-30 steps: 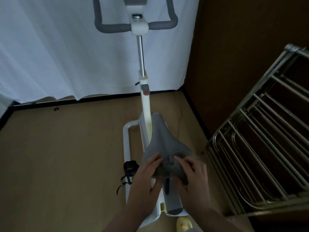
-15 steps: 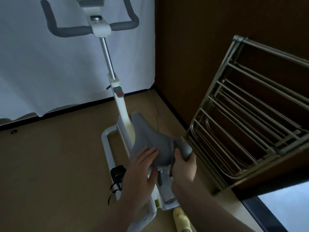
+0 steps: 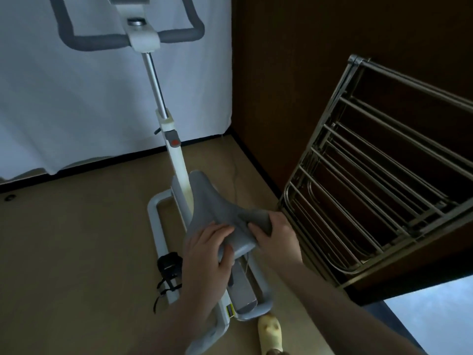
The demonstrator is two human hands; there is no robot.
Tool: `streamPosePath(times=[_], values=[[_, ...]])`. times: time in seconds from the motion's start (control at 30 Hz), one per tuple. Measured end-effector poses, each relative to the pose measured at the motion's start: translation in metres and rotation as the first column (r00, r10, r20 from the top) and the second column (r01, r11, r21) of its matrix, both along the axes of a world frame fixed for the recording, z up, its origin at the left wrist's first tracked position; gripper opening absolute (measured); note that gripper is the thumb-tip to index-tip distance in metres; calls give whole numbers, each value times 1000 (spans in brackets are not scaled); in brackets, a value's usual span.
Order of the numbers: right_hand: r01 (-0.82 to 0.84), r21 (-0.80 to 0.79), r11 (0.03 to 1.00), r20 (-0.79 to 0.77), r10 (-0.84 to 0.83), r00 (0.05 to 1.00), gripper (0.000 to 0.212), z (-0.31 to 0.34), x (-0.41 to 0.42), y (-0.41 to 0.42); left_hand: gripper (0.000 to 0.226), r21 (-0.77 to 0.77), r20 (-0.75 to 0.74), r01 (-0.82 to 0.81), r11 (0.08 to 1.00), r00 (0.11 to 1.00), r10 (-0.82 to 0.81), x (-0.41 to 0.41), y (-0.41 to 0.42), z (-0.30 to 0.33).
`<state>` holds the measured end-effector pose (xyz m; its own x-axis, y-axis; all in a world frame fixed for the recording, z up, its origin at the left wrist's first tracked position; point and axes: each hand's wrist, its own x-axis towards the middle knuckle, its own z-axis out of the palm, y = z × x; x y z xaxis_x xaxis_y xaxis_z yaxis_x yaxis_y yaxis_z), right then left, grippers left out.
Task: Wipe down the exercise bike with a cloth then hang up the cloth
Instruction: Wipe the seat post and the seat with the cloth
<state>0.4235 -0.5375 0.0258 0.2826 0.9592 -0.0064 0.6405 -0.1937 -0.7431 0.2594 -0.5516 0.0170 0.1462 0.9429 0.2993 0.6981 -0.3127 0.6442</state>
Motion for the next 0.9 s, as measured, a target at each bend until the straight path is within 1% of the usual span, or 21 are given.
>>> streamPosePath(times=[0.03,0.07,0.1,0.17,0.2,0.23,0.33,0.37,0.43,0.5,0.57,0.63,0.67,0.7,0.73,0.77,0.83,0.9], values=[[-14,-60,998,-61,11,998,29,4,6,11,38,12,-2,-38,999,999,38,3,2,2],[-28,-84,996,-82,21,996,31,4,7,17,35,7,-1,-70,998,998,70,6,4,4],[-41,-68,997,-62,36,997,32,4,6,17,34,-7,3,-93,996,996,93,7,6,5],[-100,36,994,-4,100,995,28,-1,3,4,33,-12,11,-114,993,993,114,8,9,4],[-145,83,986,0,146,989,24,-2,4,-2,33,-2,13,-118,993,993,118,8,9,3],[-184,81,979,-25,187,982,20,-2,8,-1,33,0,20,-126,992,992,126,8,8,2],[-267,-28,963,-149,260,954,17,6,19,39,38,-55,24,-209,976,977,211,17,11,3],[-311,-57,949,-195,295,936,16,10,21,52,41,-77,12,-240,968,970,241,22,13,4],[-390,-52,919,-250,366,896,14,10,20,62,44,-104,-15,-281,954,960,281,29,17,6],[-477,-2,879,-232,463,855,20,4,26,56,41,-107,-5,-314,943,949,315,31,19,6],[-569,38,821,-234,561,794,30,2,37,54,37,-103,28,-348,932,935,353,33,19,4],[-646,23,763,-246,630,736,31,3,42,73,32,-95,27,-393,915,918,397,38,18,3],[-668,5,744,-286,641,712,31,2,40,87,30,-91,16,-426,900,903,429,41,20,4],[-670,-18,742,-358,621,697,28,2,36,98,29,-88,5,-465,881,884,467,45,21,5],[-659,-46,750,-440,577,688,24,-1,30,107,28,-85,-4,-501,862,865,502,48,23,6],[-643,-69,762,-478,541,692,21,-4,26,112,26,-81,-12,-526,847,850,526,51,24,7],[-623,-34,781,-435,550,713,20,-11,24,110,22,-72,-18,-530,845,848,530,52,23,7],[-651,21,759,-389,606,694,27,-15,29,106,21,-57,-15,-515,855,857,515,49,20,5]])
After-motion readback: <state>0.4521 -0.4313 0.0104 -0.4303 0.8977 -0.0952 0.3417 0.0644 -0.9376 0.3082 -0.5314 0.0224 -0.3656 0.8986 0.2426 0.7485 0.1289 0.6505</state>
